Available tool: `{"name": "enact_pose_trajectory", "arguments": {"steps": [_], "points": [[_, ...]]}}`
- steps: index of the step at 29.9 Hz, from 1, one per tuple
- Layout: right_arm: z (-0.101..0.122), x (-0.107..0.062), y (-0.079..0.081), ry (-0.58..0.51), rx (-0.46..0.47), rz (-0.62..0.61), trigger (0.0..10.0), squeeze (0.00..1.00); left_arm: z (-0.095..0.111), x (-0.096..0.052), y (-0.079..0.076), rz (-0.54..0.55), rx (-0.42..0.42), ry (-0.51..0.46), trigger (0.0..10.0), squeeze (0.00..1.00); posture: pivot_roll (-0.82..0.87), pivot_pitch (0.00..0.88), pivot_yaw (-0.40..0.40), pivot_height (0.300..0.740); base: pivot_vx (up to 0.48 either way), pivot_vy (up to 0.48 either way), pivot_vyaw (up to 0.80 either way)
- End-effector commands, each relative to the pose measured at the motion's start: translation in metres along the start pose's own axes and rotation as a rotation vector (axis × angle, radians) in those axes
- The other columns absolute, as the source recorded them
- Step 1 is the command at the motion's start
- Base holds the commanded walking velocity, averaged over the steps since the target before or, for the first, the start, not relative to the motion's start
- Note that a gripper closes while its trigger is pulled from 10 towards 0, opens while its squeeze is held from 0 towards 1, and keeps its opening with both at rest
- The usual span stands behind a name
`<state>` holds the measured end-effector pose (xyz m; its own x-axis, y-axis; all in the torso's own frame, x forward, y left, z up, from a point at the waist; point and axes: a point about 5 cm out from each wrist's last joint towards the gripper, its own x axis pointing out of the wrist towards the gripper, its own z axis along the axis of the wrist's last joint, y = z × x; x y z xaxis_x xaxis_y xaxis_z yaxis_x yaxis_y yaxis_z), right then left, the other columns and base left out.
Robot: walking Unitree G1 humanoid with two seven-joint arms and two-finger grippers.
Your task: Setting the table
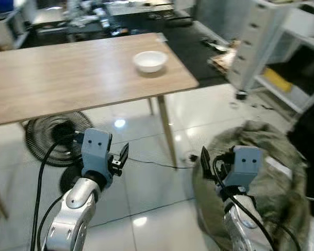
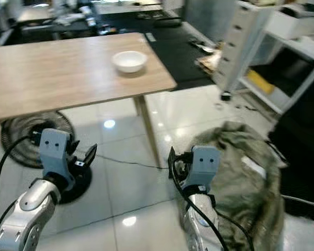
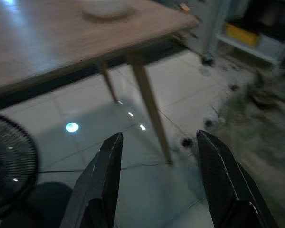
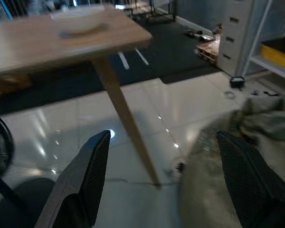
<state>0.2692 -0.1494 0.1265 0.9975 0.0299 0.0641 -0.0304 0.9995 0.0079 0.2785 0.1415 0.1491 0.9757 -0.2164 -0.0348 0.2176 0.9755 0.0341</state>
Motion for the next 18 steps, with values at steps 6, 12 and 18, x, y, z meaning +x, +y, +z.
{"name": "enact_pose_trajectory", "arguments": {"steps": [6, 12, 18], "points": [[-0.036, -0.015, 0.005, 0.143, -0.151, 0.148, 10.0, 0.00, -0.047, -0.014, 0.009, 0.028, 0.007, 0.233, 10.0, 0.00, -0.04, 0.000, 0.100, 0.740, 0.000, 0.000, -0.80], [-0.042, -0.018, 0.005, 0.175, -0.133, 0.140, 10.0, 0.00, -0.049, -0.014, 0.004, 0.000, 0.013, 0.253, 10.0, 0.00, -0.04, 0.000, 0.098, 0.740, 0.000, 0.000, -0.80], [-0.049, -0.019, -0.002, 0.217, -0.072, 0.076, 10.0, 0.00, -0.047, -0.012, 0.000, -0.035, 0.026, 0.239, 10.0, 0.00, -0.04, 0.000, 0.100, 0.740, 0.000, 0.000, -0.80]]}}
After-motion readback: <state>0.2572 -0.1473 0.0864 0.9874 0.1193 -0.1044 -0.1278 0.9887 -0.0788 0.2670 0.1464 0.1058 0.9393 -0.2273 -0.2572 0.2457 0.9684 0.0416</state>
